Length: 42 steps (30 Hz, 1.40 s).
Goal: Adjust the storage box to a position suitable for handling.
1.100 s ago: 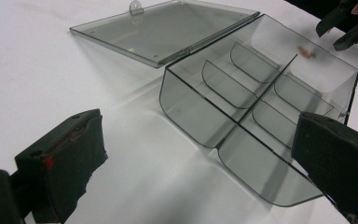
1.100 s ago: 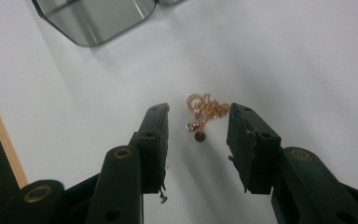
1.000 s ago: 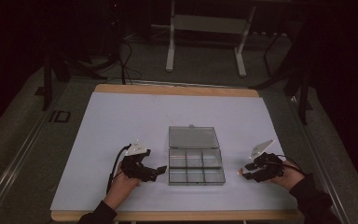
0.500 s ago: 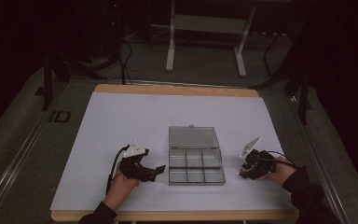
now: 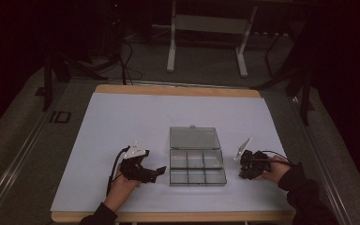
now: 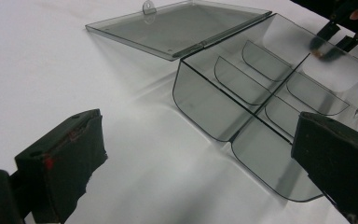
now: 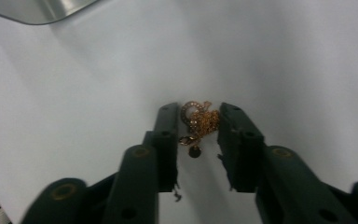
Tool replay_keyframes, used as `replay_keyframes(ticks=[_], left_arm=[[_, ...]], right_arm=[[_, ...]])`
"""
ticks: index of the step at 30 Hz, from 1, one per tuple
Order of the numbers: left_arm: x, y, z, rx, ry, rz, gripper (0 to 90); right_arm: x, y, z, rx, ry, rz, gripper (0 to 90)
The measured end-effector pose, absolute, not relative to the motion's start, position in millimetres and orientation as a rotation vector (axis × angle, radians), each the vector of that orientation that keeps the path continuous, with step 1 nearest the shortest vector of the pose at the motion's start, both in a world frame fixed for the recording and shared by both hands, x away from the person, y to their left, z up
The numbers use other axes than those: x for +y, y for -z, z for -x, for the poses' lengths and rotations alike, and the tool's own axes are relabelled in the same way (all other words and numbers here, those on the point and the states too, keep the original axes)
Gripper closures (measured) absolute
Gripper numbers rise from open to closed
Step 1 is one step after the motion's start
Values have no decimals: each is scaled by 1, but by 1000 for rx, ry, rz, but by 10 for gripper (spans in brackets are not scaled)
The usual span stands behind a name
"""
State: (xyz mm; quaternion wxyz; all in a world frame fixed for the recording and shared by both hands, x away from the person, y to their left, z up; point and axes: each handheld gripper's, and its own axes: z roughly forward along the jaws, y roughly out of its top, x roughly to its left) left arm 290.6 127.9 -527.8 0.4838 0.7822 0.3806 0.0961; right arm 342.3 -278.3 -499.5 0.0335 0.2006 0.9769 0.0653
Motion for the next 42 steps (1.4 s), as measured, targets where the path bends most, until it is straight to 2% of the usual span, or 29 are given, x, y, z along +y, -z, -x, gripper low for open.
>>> replay_keyframes(ticks=[3, 7, 14, 42], left_arm=[[128, 528, -291, 929, -234, -1907, 33], [128, 528, -290, 926, -232, -1904, 33], [129, 529, -291, 931, -224, -1899, 33], [130, 529, -291, 932, -227, -1896, 33]], right_arm=[[-277, 499, -341, 3009, -198, -612, 728], [-277, 499, -340, 3014, -199, -594, 815], [-277, 498, -341, 3020, -206, -602, 862], [-290, 463, -339, 3011, -321, -561, 865]])
